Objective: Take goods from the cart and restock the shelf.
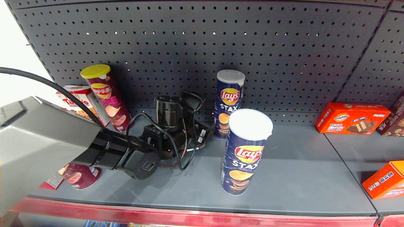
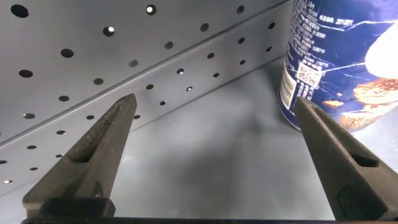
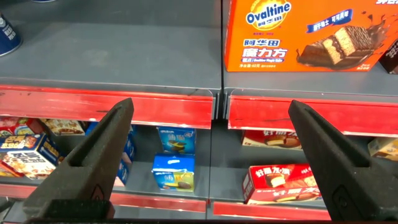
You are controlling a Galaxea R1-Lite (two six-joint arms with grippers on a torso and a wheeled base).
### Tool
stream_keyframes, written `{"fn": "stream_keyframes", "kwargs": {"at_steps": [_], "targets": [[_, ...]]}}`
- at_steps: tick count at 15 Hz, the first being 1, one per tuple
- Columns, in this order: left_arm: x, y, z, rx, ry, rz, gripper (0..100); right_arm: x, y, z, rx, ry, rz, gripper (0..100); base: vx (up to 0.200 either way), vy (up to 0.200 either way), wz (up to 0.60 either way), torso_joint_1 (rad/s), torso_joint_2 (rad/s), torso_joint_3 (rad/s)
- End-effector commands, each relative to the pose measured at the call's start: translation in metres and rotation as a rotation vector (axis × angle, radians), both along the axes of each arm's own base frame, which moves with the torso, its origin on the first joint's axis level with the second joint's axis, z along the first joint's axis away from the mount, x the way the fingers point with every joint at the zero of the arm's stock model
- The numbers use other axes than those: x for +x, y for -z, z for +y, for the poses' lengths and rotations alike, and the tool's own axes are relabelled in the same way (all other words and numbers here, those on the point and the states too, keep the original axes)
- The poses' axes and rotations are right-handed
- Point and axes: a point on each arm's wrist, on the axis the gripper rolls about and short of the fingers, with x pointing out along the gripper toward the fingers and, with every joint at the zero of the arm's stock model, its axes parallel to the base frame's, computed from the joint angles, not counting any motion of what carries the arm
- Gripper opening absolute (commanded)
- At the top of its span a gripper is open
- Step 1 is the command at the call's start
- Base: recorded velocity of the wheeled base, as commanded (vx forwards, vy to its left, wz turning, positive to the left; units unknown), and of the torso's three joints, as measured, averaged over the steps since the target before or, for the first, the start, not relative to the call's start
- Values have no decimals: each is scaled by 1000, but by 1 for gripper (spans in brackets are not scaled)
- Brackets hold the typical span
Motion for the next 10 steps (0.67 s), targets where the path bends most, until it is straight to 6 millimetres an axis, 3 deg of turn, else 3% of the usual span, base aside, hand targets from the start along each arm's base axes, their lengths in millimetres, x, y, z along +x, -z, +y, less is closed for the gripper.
{"fn": "stream_keyframes", "kwargs": {"at_steps": [1,10], "targets": [[0,0,0,0,-1,0,100,0,0,0,0,0,0,100,0,0,0,0,0,0],[-14,-16,12,-7,-35,-21,100,0,0,0,0,0,0,100,0,0,0,0,0,0]]}}
